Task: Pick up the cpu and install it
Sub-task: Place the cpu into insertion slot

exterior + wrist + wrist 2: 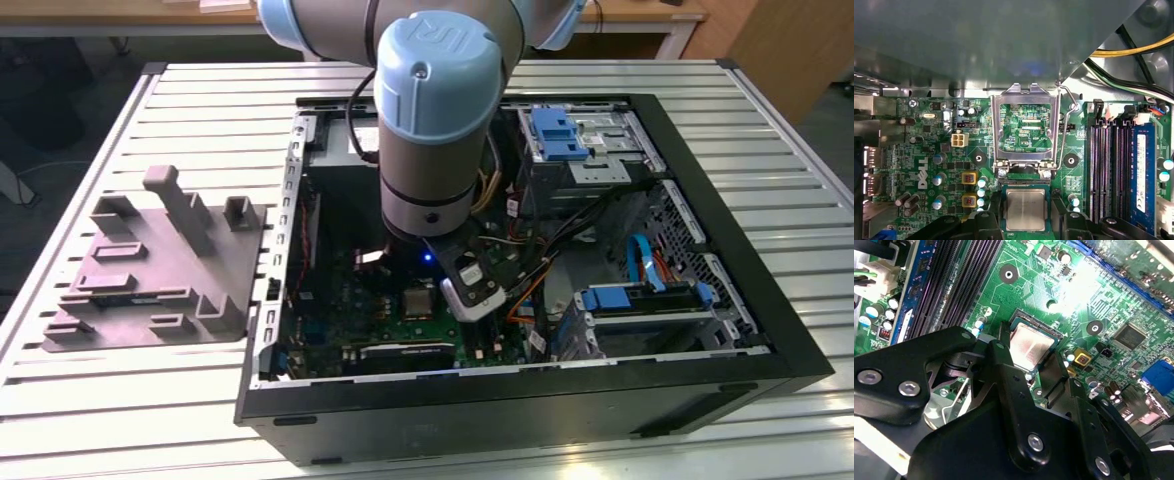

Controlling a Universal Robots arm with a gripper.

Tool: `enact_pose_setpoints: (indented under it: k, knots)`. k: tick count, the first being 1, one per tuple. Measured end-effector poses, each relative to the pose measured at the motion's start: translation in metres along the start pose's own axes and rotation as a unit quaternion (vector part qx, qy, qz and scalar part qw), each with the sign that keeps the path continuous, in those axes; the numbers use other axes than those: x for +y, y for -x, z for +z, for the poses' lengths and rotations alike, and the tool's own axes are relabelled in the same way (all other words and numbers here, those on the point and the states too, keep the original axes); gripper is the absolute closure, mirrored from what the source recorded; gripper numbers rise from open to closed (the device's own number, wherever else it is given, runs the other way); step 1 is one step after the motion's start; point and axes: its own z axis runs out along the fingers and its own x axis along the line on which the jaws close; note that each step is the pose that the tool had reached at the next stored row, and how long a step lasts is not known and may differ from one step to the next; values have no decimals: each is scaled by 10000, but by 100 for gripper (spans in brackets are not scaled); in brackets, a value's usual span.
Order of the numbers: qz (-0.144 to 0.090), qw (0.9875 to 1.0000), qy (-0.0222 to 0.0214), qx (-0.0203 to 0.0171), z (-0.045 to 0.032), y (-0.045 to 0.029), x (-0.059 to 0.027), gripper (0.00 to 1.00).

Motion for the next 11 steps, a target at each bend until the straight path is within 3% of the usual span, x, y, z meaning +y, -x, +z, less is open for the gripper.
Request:
enact_pose_setpoints:
  k: [11]
  knots:
    - [-1,10000,7,-5,-8,-10,0,53]
